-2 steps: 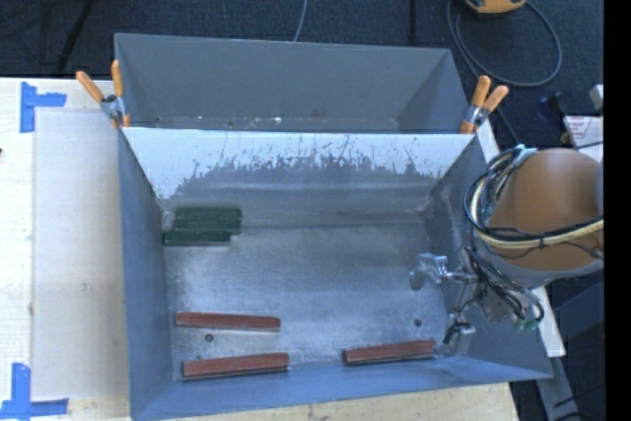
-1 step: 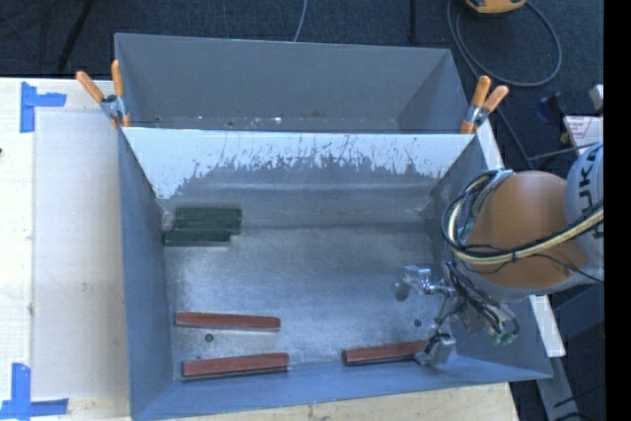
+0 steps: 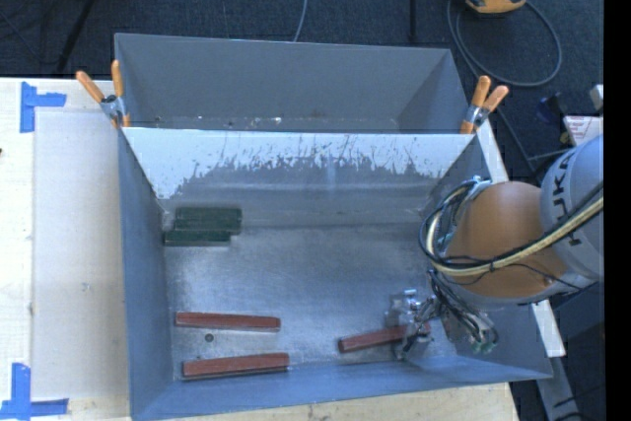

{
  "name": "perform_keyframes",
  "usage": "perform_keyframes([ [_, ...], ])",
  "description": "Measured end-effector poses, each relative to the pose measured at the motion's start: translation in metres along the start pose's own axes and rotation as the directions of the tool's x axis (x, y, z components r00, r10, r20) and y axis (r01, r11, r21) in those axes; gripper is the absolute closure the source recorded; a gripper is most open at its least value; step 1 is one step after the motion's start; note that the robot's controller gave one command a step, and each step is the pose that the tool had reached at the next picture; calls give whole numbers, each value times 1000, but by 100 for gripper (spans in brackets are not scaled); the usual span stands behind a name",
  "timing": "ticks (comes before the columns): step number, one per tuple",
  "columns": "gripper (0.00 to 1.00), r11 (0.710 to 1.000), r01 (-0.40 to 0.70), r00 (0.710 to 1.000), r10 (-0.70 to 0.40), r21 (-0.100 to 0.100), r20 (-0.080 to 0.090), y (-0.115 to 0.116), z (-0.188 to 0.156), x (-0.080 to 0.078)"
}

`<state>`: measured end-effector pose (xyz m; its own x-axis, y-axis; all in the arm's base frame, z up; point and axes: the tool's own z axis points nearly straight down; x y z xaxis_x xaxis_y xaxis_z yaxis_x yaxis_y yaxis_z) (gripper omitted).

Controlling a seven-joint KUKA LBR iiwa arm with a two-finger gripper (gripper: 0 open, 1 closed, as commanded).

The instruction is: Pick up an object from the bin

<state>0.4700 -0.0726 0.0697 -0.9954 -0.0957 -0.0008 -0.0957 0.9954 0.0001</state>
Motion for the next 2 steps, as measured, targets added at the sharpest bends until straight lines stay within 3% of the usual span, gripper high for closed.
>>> perform_keyframes([
  [1,100,1000,1,1000,-1,0,0,0,0,0],
  [2,100,999,51,999,-51,0,1,-35,-152,-24],
])
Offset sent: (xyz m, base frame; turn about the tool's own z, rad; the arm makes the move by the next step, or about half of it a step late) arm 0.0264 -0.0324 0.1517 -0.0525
